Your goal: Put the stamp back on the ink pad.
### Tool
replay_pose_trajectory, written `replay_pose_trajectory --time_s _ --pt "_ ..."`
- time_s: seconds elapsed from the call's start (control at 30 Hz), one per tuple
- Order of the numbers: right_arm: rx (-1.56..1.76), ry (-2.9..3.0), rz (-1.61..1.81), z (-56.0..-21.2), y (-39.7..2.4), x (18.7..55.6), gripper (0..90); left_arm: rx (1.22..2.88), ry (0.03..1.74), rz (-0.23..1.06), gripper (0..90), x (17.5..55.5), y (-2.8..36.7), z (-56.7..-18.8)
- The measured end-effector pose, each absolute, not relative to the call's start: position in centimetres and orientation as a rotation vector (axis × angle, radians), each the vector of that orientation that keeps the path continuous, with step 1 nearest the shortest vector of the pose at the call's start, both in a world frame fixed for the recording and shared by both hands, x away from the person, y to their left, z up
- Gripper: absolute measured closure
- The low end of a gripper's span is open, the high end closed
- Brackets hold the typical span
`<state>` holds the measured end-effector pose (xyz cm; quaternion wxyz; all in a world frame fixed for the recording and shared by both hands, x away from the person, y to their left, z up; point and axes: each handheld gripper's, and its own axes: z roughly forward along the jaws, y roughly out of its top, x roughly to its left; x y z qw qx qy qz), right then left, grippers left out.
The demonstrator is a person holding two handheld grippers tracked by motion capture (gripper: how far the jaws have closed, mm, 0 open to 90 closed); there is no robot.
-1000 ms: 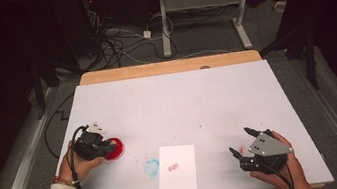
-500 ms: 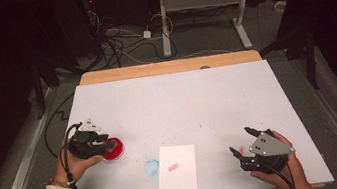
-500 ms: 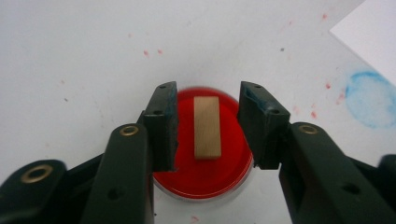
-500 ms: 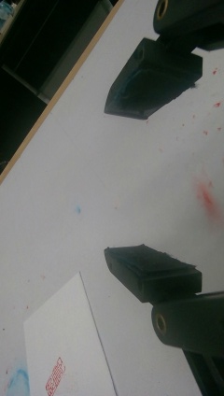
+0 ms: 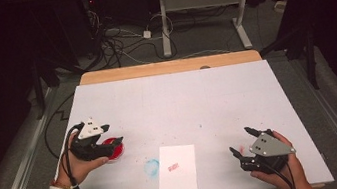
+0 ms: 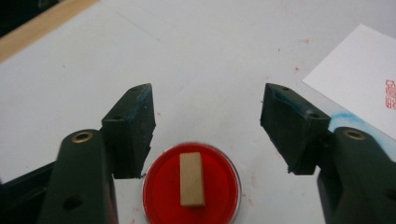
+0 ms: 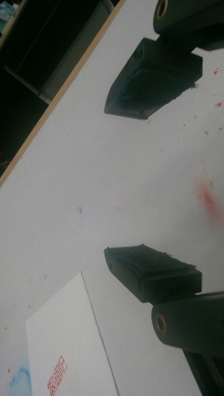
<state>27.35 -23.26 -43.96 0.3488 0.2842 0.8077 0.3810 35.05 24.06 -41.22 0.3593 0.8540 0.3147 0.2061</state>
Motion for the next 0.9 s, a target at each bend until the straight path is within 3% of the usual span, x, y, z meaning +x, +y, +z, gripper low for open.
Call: replay_pose_trajectory --time_s 0.4,0.9 --pt "0.735 2.099 0.998 -44.0 -23.1 27.3 26.7 2.116 0.715 0.671 20.1 34.0 21.7 -41.4" --pt "0.744 2.087 1.008 -43.9 -23.0 26.7 26.8 2.072 0.635 0.733 18.3 32.7 20.2 -41.1"
